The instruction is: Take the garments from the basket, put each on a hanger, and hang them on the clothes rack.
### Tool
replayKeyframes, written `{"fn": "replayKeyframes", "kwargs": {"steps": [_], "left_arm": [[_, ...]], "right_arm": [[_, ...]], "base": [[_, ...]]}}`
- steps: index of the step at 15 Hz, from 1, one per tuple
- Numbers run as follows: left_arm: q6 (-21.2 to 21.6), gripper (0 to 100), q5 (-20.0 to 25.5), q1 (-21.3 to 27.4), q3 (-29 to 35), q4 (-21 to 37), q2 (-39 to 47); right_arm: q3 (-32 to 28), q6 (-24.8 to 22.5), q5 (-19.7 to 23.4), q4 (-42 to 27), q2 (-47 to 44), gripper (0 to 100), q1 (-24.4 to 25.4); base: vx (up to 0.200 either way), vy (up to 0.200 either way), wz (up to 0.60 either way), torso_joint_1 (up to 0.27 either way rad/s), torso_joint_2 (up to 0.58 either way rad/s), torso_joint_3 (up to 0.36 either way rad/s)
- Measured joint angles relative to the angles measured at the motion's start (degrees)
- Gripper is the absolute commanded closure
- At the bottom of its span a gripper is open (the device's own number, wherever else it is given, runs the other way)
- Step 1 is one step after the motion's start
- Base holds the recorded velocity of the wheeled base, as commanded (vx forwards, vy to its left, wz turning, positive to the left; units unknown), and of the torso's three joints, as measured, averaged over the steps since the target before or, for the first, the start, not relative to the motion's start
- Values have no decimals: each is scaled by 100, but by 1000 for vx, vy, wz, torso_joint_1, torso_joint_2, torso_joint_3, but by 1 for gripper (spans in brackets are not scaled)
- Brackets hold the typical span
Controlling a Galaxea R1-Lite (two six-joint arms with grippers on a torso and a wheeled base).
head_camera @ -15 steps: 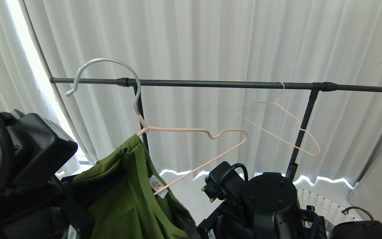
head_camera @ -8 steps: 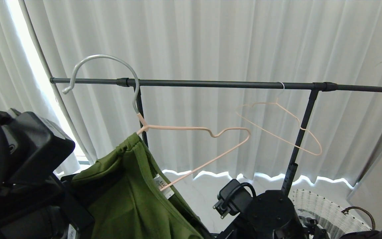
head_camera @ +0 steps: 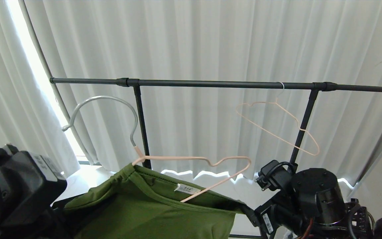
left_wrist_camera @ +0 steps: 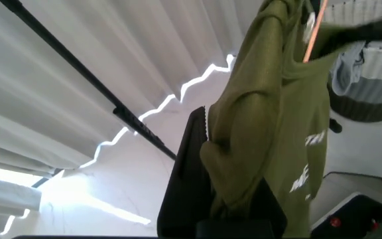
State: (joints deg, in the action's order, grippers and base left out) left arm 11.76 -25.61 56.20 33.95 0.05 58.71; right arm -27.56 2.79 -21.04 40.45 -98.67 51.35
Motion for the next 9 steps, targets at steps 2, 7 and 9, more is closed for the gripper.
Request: {"fn": "replayKeyframes", "kwargs": {"steps": [2,7,9], "left_arm": [[134,100,-2,133,-350,5,-140],[216,100,-6,599,-1093,9,-457],[219,100,-6,629,-1279,5,-496]], "right_arm": [[28,-11,-2,-5,112,0,-124],[56,-11,-4,-9,272,0,-173],[87,-28,-4,-9,366,0,-173]], "base": [[0,0,0,0,0,0],[0,0,0,0,0,0],[0,0,0,0,0,0]]}}
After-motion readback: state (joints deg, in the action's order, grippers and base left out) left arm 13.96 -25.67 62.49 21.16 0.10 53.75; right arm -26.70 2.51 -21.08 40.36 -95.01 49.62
